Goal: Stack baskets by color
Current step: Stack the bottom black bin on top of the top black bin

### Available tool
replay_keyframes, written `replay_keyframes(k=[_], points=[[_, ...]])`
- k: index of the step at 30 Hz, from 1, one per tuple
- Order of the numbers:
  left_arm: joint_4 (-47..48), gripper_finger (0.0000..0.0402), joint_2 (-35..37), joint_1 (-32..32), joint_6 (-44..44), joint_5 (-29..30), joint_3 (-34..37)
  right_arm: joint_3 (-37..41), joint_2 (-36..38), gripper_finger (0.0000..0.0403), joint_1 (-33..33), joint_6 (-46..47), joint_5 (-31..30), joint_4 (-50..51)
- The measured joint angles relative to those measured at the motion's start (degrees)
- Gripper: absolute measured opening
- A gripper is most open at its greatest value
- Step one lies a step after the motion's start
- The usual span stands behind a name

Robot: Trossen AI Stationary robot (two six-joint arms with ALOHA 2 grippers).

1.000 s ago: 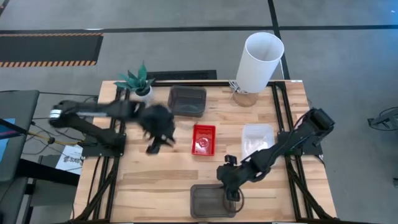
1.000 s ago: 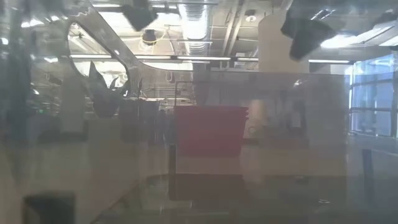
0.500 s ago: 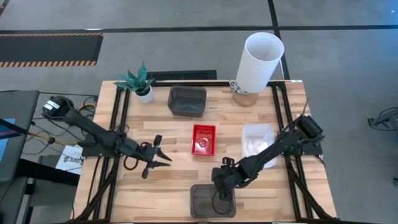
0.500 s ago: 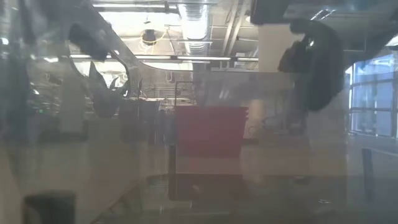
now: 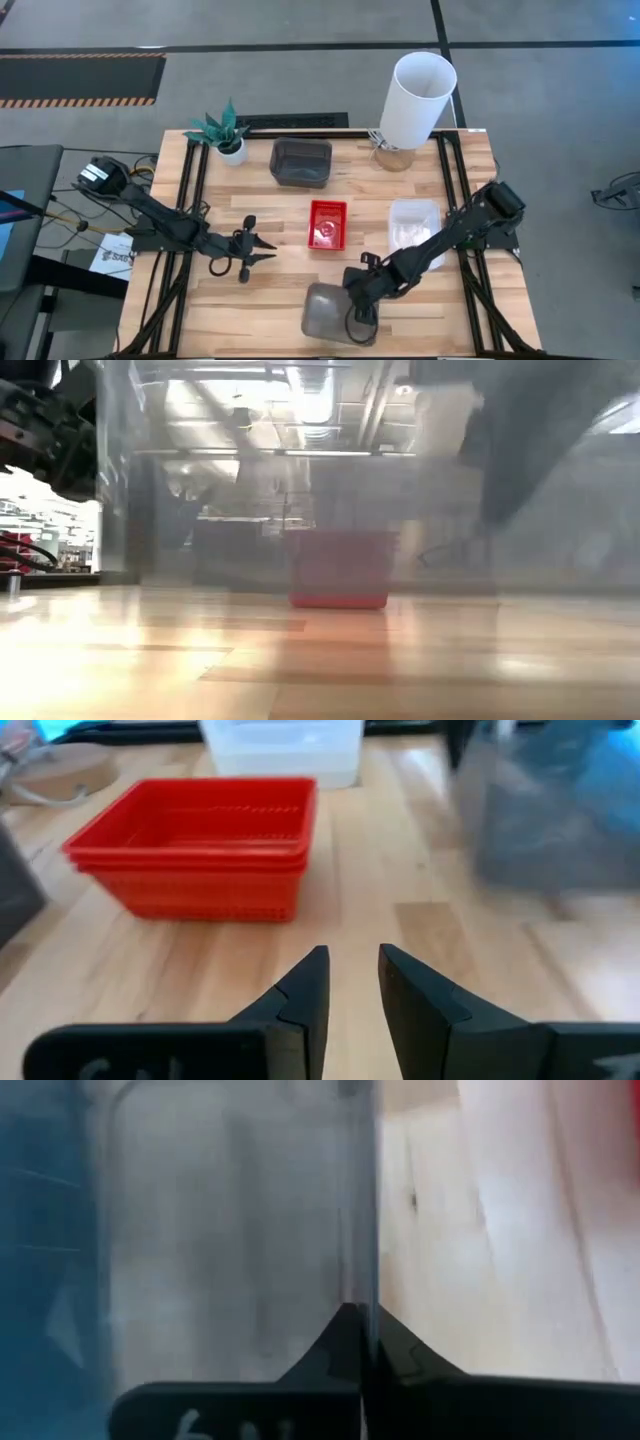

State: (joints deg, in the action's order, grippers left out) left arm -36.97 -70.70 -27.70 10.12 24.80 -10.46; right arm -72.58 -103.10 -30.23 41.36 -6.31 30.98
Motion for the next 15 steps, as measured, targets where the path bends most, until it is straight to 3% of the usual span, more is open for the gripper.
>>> replay_keyframes(k=[8, 15], points=[[-0.53, 0.0078, -3.43, 0.1, 0.06, 2.92, -0.03, 0.0, 13.26, 0.0003, 5.5, -10.58, -2.87, -1.45], [-0.9, 0.0078, -3.54, 0.94, 0.03, 3.06, 0.0, -0.02, 18.6, 0.0002, 21.31, -30.2, -5.33, -8.97]])
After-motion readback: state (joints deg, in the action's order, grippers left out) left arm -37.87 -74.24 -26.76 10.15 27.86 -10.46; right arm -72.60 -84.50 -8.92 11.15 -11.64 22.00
